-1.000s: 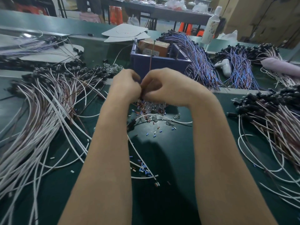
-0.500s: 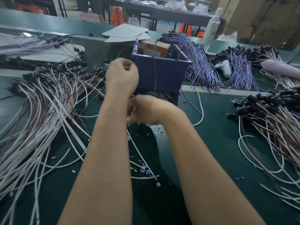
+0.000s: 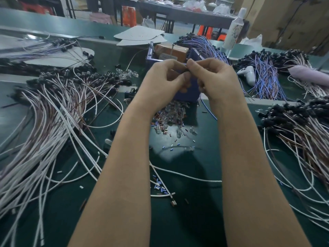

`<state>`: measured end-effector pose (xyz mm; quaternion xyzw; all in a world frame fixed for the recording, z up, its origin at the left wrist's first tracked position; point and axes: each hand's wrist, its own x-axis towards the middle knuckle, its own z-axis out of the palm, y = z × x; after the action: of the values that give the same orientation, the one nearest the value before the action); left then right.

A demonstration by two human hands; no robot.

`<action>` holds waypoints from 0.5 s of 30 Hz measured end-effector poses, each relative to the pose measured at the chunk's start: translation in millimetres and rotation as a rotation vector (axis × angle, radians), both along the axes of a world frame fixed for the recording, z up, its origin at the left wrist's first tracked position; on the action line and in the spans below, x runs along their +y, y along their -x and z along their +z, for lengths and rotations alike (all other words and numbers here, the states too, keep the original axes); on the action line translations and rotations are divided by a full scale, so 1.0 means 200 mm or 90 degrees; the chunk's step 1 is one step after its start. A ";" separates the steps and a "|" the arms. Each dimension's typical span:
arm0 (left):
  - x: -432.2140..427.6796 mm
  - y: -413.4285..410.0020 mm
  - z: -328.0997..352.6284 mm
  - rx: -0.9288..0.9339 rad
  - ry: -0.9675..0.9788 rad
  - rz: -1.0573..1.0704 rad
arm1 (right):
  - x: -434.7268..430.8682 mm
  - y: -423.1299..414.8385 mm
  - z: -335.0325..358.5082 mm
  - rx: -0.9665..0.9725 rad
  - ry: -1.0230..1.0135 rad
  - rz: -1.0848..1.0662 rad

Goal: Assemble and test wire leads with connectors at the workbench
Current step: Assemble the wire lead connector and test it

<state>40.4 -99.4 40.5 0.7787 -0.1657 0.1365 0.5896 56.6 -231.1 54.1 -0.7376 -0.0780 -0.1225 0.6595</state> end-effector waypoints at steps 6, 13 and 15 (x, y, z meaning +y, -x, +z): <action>0.02 -0.01 0.00 -0.014 0.009 -0.039 | 0.00 -0.03 -0.01 0.126 -0.259 0.134; 0.03 -0.03 -0.01 0.058 -0.101 0.031 | 0.06 -0.05 -0.08 0.145 -0.220 0.070; 0.04 -0.02 0.00 0.080 -0.117 0.047 | 0.08 -0.06 -0.09 0.159 -0.224 0.078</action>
<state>45.1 -92.3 40.2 0.8422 -0.1114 0.0933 0.5192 68.1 -214.4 35.3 -0.6143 -0.0179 -0.0015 0.7889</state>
